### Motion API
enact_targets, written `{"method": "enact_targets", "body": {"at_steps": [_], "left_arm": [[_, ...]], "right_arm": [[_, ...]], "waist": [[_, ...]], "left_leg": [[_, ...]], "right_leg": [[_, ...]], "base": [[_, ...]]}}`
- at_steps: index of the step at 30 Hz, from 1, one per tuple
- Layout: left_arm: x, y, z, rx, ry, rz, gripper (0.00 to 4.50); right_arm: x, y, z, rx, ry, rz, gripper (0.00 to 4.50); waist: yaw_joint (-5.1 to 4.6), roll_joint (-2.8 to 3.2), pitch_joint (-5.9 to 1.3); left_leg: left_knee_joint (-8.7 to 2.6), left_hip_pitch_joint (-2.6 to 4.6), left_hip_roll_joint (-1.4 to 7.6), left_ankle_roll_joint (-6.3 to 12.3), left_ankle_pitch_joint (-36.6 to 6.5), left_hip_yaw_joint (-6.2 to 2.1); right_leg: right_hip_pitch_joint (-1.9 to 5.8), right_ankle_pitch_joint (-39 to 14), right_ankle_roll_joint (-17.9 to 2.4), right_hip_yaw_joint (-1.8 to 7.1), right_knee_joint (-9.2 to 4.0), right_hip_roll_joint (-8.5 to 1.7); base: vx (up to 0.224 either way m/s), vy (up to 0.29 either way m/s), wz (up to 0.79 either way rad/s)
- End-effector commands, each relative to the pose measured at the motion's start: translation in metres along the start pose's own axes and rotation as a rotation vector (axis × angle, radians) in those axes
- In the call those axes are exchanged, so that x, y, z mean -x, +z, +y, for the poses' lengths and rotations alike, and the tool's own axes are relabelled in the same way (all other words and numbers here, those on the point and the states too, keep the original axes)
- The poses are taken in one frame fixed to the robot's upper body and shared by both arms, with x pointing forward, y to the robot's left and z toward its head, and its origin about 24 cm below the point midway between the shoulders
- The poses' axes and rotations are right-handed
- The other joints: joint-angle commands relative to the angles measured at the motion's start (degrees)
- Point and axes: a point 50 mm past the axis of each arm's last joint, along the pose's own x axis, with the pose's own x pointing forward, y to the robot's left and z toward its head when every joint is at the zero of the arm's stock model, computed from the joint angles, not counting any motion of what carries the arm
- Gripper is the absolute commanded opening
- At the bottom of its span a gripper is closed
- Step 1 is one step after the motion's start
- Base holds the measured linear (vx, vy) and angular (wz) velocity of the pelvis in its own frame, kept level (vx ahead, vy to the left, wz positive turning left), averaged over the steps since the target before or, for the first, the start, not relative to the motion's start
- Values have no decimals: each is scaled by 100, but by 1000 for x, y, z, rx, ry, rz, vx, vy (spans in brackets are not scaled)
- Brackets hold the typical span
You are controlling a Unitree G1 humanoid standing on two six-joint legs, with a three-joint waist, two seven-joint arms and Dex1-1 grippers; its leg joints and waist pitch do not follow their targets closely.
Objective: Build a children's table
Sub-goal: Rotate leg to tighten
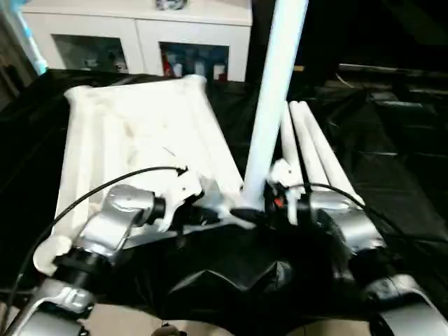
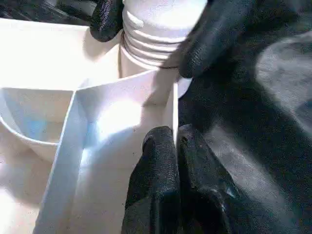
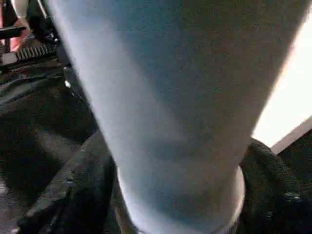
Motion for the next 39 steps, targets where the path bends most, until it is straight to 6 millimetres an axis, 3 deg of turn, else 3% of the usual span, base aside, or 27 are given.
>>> {"method": "enact_targets", "body": {"at_steps": [1,6,9,11,13,20,21,24,27,28,33,39], "left_arm": [[-11,10,-10,-39,-97,-38,0],[-18,15,-2,-12,5,-65,0],[-25,23,8,21,112,-99,0],[-33,31,17,60,220,-118,0],[-35,34,20,68,247,-120,0],[-51,48,32,111,421,-125,0],[-53,49,32,102,415,-126,0],[-57,51,27,82,374,-134,0],[-54,48,24,67,334,-136,0],[-53,47,23,63,324,-136,0],[-44,40,16,20,219,-137,0],[-30,27,8,-2,94,-121,0]], "right_arm": [[-6,7,5,20,46,-8,297],[-14,4,5,-32,-1,-15,278],[-25,-2,-4,-92,-184,-9,274],[-36,-8,-15,-182,-389,8,274],[-40,-9,-18,-210,-442,16,273],[-67,1,-17,-240,-552,-12,272],[-69,2,-16,-239,-548,-17,272],[-75,5,-14,-264,-511,-49,342],[-74,11,-13,-246,-464,-80,351],[-73,12,-13,-234,-448,-81,377],[-61,11,-12,-126,-330,-63,377],[-36,12,-13,-40,-191,-61,377]], "waist": [[-26,41,-362],[-27,9,-367],[-41,0,-354],[-95,5,-326],[-170,-1,-339],[-175,21,-362],[-169,22,-378],[-164,21,-379],[-164,16,-366],[-164,17,-366],[-196,28,-378],[-148,27,-379]], "left_leg": [[-385,105,275,157,-1286,-75],[-373,95,263,175,-1185,-69],[-375,105,249,79,-1302,-76],[-398,113,230,-33,-1486,-95],[-384,123,213,-119,-1574,-108],[-364,98,224,15,-1332,-84],[-362,96,216,15,-1290,-88],[-361,80,221,111,-1242,-79],[-371,81,225,151,-1290,-80],[-370,83,224,154,-1310,-80],[-365,65,235,216,-1197,-79],[-354,59,253,341,-1068,-62]], "right_leg": [[262,-1169,-1168,309,-429,-477],[273,-1085,-1173,307,-423,-477],[260,-1469,-1076,312,-463,-499],[243,-1921,-993,302,-505,-503],[239,-2156,-915,299,-529,-511],[242,-1501,-1034,306,-491,-497],[260,-1452,-1030,300,-479,-495],[273,-1285,-1052,303,-468,-494],[270,-1345,-1058,298,-472,-493],[270,-1387,-1052,299,-479,-495],[285,-1133,-1138,300,-451,-493],[302,-826,-1245,299,-412,-482]], "base": [[0,0,0],[0,0,0],[0,0,0],[0,0,0],[0,0,0],[0,0,0],[0,0,0],[0,0,0],[0,0,0],[0,0,0],[0,0,0],[0,0,0]]}}
